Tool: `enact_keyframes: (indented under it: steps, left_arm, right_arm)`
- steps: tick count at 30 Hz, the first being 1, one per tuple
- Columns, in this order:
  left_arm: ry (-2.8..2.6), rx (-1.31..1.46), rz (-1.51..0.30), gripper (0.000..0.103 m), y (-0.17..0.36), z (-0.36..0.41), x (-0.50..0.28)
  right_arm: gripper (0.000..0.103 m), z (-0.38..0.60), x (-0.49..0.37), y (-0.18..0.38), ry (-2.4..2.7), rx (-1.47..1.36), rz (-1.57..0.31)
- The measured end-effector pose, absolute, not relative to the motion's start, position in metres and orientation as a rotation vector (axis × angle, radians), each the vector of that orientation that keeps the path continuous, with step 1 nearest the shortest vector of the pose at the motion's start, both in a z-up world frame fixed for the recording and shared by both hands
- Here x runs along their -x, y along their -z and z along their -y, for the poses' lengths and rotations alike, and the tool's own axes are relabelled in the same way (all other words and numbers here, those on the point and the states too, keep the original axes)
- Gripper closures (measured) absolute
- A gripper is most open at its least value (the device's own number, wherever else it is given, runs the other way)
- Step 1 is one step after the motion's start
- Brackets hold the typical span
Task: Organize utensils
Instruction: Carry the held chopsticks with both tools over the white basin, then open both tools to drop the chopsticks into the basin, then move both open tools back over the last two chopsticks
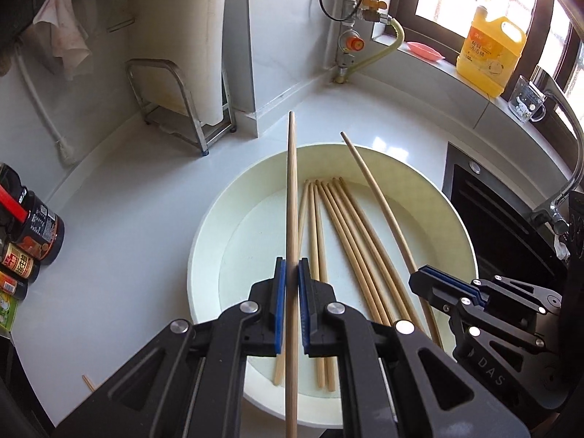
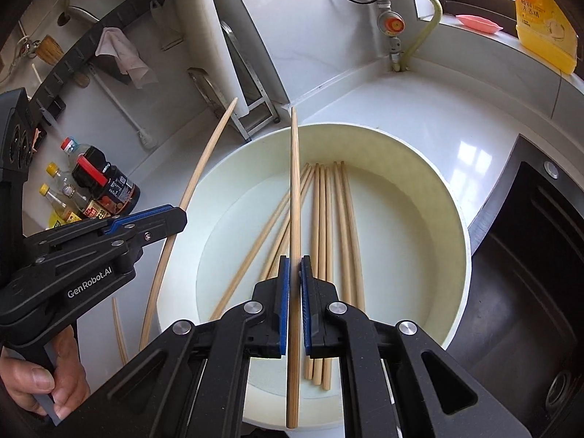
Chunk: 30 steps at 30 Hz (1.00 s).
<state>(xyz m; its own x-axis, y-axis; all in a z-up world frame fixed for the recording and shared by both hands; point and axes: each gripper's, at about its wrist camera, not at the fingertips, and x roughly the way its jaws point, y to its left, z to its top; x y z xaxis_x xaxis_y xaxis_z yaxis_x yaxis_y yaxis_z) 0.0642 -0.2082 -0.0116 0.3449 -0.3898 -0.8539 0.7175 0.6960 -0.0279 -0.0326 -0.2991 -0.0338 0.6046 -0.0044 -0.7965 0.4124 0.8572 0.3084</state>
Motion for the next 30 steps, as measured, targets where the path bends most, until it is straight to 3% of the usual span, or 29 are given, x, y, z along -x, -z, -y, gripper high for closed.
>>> enact_keyframes:
  steps: [14,15,19,30]
  left_arm:
    - [0.725,-0.439,-1.031,0.095,0.034,0.229,-0.077]
    - [0.720,-0.438,-1.031,0.094,0.034,0.229,-0.078]
    - [0.708,-0.425,-1.017,0.070,0.030,0.226,-0.079]
    - [0.667,-0.422,-1.013,0.070,0.024,0.209,-0.081]
  right_arm:
    - [0.097,0.314,0.013,0.057,0.246,-0.542,-0.943]
    - [0.097,0.314,0.013,0.057,0.248,-0.544,-0.947]
    - [0.095,0.319,0.013,0.058,0.253,-0.571,-0.943]
    - [0.094,0.316,0.015,0.052,0.249,-0.556,-0.925]
